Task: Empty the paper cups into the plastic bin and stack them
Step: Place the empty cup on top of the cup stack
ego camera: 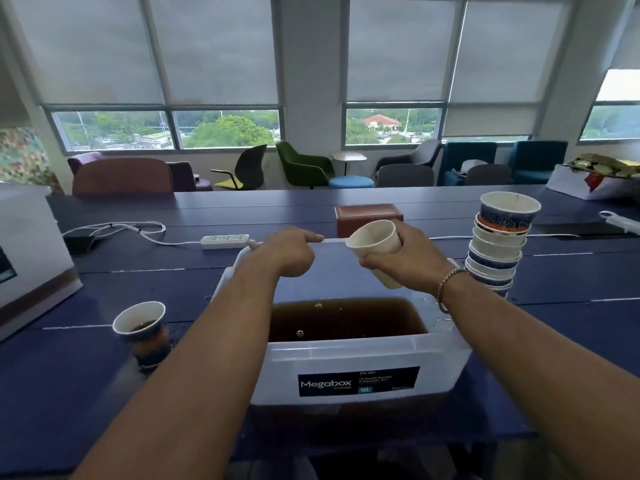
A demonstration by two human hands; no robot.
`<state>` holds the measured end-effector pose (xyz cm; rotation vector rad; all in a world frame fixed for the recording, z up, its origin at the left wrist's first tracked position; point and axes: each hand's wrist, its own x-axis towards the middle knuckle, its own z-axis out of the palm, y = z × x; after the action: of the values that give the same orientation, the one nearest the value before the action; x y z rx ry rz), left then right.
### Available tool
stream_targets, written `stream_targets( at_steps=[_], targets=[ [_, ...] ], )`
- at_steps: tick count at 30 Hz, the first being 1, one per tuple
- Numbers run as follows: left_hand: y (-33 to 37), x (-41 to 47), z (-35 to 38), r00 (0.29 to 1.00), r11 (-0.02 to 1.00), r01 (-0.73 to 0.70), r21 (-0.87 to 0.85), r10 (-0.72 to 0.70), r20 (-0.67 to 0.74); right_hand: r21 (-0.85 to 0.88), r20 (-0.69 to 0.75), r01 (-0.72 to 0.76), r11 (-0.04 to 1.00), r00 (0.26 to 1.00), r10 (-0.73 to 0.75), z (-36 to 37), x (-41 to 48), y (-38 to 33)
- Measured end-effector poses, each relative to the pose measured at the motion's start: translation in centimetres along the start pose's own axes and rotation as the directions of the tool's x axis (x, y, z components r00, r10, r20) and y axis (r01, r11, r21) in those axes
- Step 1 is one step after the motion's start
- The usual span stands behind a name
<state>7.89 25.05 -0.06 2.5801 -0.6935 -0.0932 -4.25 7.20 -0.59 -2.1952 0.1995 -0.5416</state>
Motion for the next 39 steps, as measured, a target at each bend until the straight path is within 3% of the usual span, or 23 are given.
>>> stream_targets(
  at_steps=[12,19,39],
  targets=[
    [-0.1,0.1,0.4,1.0,1.0,-0.012,0.029,0.012,-0.02,-0.453,0.084,0.103,0.886,0.994,-0.072,0.4,-0.1,0.8],
    [-0.1,0.2,0.5,1.0,0.999,-0.008,0.045,0.009,-0.018,-0.561,0.105,0.129,0.818,0.991,-0.084,0.5,0.0,0.6],
    [-0.2,0.2,0.4,1.0,0.999,-0.022,0.05,0.022,-0.007,-0.665,0.079,0.169,0.727,0.984,-0.157,0.5,-0.7,-0.3]
  ],
)
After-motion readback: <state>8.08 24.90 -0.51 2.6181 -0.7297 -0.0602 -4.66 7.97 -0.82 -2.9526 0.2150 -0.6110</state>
